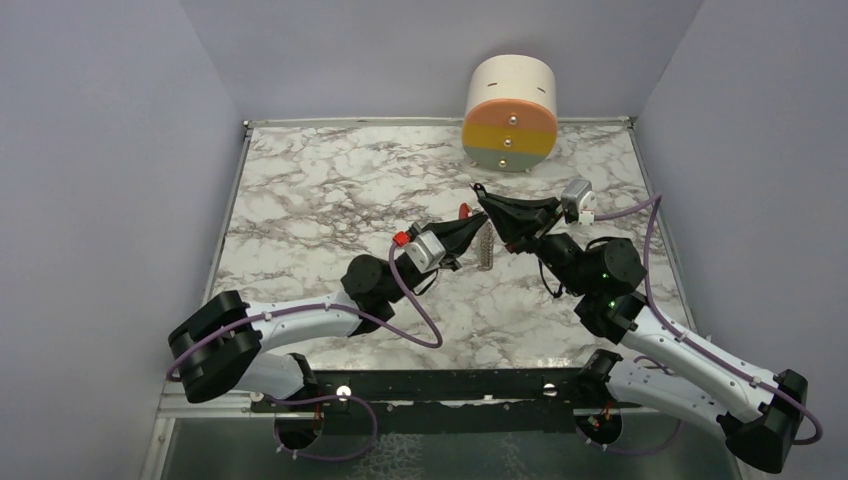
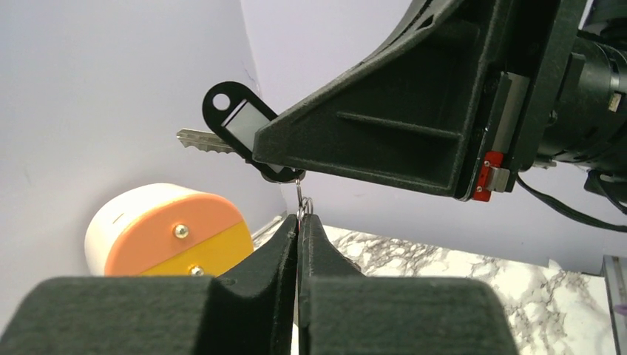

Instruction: Remove the keys from the keyring

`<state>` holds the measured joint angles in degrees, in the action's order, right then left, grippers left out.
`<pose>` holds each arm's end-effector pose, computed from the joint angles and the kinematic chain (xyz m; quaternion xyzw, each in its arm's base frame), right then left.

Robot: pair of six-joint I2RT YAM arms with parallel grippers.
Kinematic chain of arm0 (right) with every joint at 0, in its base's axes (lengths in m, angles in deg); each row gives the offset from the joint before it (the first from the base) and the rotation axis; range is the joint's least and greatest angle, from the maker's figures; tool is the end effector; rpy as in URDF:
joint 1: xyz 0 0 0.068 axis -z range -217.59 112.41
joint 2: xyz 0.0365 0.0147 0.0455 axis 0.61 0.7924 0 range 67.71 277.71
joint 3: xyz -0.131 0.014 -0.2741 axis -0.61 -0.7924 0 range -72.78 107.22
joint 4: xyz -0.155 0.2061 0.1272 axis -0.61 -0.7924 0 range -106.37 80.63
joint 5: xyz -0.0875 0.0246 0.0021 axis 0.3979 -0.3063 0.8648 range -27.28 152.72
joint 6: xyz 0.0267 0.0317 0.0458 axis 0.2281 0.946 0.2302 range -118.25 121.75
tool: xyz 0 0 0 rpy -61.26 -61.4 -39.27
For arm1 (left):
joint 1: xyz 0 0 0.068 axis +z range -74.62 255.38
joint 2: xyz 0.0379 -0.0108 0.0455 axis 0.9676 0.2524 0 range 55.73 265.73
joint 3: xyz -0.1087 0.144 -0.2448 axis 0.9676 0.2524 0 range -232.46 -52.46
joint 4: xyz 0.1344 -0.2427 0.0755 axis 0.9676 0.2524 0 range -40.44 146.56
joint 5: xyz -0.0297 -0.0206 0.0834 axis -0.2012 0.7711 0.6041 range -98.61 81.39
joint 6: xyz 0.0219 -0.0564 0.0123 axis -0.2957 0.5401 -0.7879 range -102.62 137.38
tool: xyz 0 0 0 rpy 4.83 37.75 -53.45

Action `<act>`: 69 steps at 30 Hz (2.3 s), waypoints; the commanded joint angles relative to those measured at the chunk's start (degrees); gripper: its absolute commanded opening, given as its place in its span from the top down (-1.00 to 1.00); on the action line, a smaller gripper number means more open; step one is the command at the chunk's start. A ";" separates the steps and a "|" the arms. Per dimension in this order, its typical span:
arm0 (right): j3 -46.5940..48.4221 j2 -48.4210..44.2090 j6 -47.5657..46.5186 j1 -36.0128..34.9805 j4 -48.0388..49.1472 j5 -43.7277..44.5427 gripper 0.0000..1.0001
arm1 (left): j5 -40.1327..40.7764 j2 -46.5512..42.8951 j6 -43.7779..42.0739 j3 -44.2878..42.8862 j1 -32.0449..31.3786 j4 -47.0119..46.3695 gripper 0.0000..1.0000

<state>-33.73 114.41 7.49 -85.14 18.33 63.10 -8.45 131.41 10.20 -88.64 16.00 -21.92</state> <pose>0.1409 0.1534 0.3936 -0.2020 0.5365 0.3658 0.7332 0.1516 -0.2561 0.3373 0.2651 0.4061 -0.3841 0.7857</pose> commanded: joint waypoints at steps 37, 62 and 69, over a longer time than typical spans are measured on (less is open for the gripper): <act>0.96 -5.39 -4.77 0.00 -2.11 4.84 0.98 | 2.10 -7.99 -8.75 1.64 -0.28 2.67 1.00; -1.24 -5.03 -3.04 0.00 -1.64 5.41 0.98 | 3.88 -7.83 -6.75 7.34 -0.30 -13.02 1.00; -1.82 -3.96 -2.35 0.00 -0.91 5.21 0.98 | 3.22 -7.72 -6.22 7.50 -0.30 -14.86 1.00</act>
<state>-35.37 110.61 6.22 -86.04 13.79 63.25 -8.93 124.79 3.69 -81.14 15.24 -27.95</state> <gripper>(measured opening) 0.030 0.012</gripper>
